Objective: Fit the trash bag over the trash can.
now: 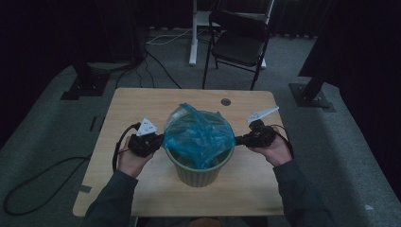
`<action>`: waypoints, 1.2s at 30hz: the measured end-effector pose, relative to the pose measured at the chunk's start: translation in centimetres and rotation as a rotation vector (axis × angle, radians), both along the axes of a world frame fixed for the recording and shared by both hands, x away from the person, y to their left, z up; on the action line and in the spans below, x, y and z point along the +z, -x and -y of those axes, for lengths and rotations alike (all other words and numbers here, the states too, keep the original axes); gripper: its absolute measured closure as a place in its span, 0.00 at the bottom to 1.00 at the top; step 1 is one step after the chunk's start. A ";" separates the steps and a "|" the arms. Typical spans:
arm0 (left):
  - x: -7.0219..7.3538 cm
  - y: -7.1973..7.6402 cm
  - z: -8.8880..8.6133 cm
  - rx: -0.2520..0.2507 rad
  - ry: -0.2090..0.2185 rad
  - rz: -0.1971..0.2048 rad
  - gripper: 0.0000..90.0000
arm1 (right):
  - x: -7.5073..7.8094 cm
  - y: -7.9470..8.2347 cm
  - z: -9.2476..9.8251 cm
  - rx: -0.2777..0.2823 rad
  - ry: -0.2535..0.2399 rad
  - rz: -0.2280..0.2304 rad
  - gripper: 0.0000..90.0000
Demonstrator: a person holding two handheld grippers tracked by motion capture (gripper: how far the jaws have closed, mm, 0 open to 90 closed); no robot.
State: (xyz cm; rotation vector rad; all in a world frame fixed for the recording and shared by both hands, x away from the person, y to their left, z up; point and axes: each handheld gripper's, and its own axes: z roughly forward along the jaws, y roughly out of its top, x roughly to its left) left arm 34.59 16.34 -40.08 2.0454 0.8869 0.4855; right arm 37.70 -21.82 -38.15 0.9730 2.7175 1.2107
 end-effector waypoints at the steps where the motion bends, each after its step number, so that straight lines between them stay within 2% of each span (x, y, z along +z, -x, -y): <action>1: 0.0 -0.6 0.1 0.007 -0.004 -0.002 1.00 | -0.1 -0.2 0.0 -0.006 -0.002 0.000 1.00; 4: 0.1 -1.4 0.3 0.017 -0.003 -0.003 1.00 | -0.2 -0.6 0.0 -0.028 -0.010 -0.004 1.00; 5: 0.2 -2.3 0.4 0.028 0.005 0.001 1.00 | -0.2 -0.9 -0.1 -0.039 -0.011 -0.004 1.00; 7: 0.3 -3.2 0.4 0.041 0.014 -0.003 0.99 | -0.3 -1.6 -0.1 -0.073 -0.011 0.003 1.00; 10: 0.2 -4.1 0.1 0.067 0.028 -0.012 0.94 | -0.4 -2.2 -0.2 -0.089 -0.019 0.008 1.00; 15: 0.5 -3.5 -1.4 0.102 0.068 -0.003 0.82 | -0.2 -1.8 0.0 -0.088 -0.004 0.027 0.96; 21: 2.4 -2.4 -2.4 0.114 0.105 0.046 0.74 | 0.5 -1.3 0.6 -0.117 -0.011 0.059 0.89; 27: 4.2 -1.5 -1.1 0.064 0.121 0.084 0.70 | 1.1 -1.0 0.7 -0.115 -0.026 0.074 0.88; 33: 5.5 -0.6 1.1 -0.036 0.125 0.102 0.66 | 1.5 -0.6 0.7 -0.102 -0.031 0.082 0.91; 34: 5.5 -0.6 1.1 -0.036 0.125 0.102 0.65 | 1.5 -0.6 0.7 -0.102 -0.031 0.082 0.91; 35: 5.8 -0.4 1.9 -0.091 0.137 0.096 0.65 | 1.5 -0.6 0.6 -0.099 -0.030 0.083 0.91; 36: 5.9 -0.3 2.1 -0.124 0.144 0.088 0.63 | 1.6 -0.5 0.6 -0.094 -0.030 0.086 0.92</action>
